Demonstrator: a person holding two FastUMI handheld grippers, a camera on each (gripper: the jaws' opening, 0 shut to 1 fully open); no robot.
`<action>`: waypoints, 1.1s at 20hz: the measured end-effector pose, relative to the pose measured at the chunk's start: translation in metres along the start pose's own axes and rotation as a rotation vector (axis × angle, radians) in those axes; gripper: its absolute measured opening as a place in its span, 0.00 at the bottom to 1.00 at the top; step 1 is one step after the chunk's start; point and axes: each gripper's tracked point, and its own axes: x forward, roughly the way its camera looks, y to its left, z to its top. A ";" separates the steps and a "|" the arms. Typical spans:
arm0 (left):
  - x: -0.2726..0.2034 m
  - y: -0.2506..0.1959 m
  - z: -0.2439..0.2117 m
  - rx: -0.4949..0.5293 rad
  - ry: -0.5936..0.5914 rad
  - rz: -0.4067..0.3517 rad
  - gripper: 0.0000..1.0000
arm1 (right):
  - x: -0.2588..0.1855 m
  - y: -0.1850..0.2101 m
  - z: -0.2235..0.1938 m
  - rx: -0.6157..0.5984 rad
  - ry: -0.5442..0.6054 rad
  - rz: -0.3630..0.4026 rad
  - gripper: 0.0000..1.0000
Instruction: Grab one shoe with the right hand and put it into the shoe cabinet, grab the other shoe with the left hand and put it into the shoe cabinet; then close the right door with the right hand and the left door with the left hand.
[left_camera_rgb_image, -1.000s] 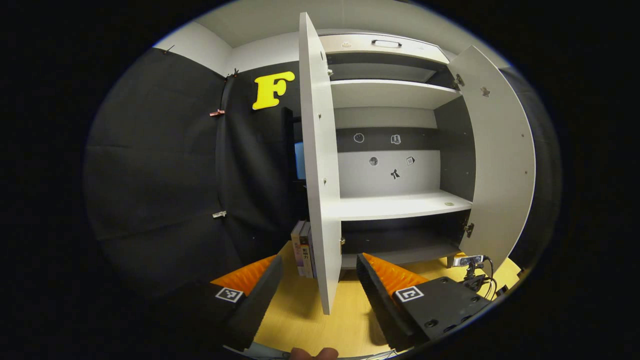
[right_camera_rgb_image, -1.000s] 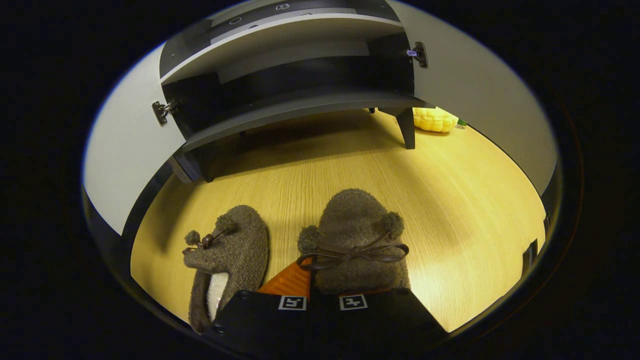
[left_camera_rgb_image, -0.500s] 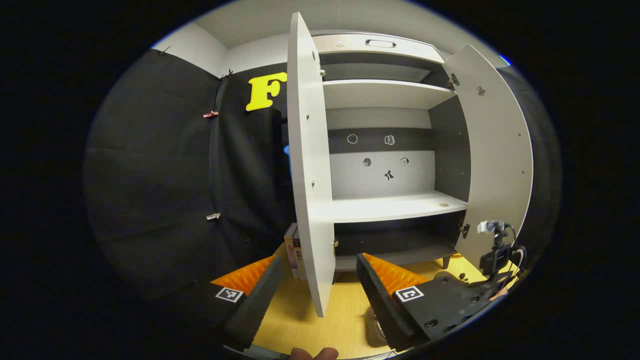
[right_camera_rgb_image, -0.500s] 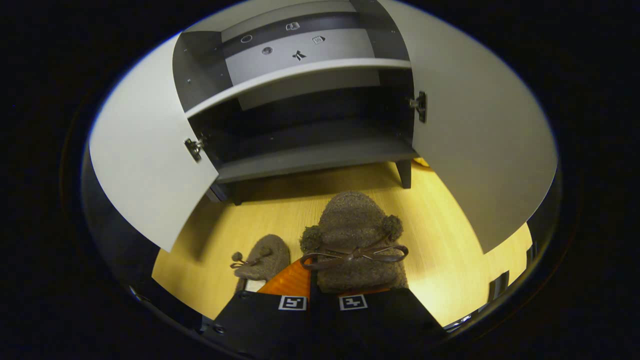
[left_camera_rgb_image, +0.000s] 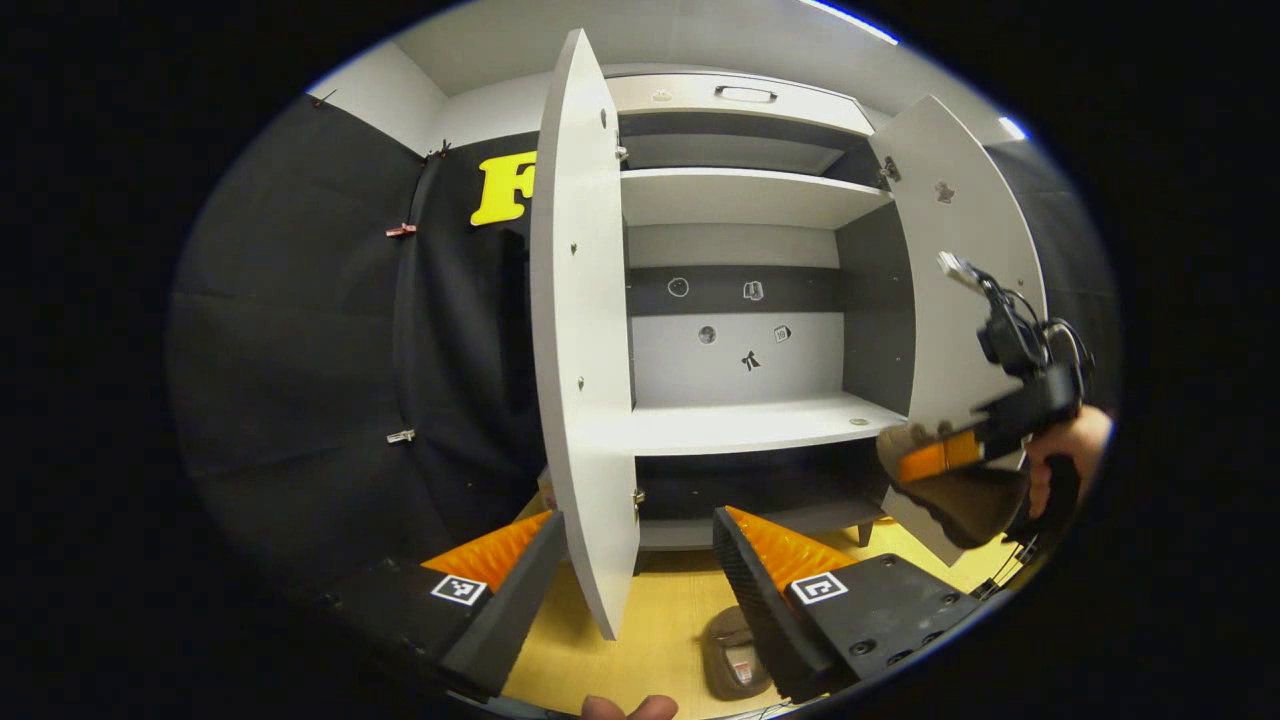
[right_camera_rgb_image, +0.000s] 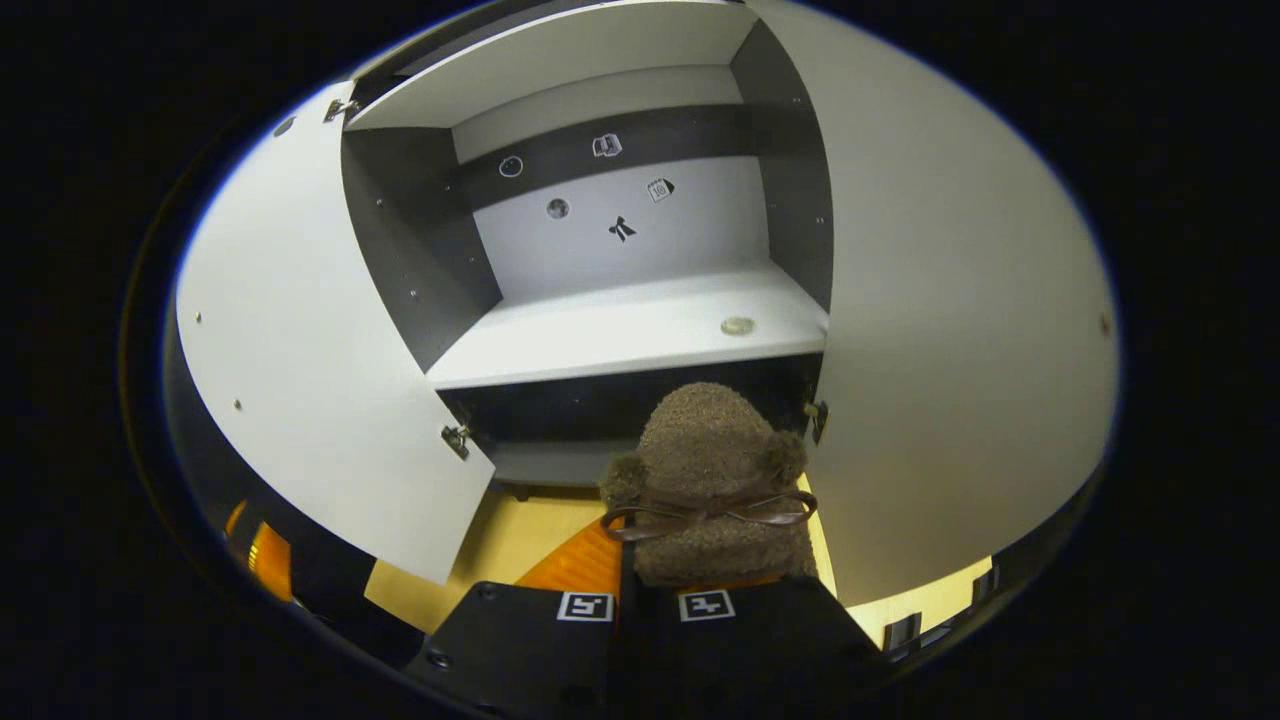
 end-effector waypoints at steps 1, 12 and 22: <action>0.000 -0.002 0.001 -0.004 -0.002 -0.004 0.94 | 0.005 0.004 0.019 -0.001 -0.012 0.008 0.09; -0.003 0.001 -0.004 -0.033 0.008 0.010 0.94 | 0.103 0.018 0.147 0.043 -0.095 0.033 0.09; 0.006 0.010 -0.025 -0.049 0.046 0.074 0.94 | 0.209 -0.003 0.211 0.114 -0.183 -0.011 0.09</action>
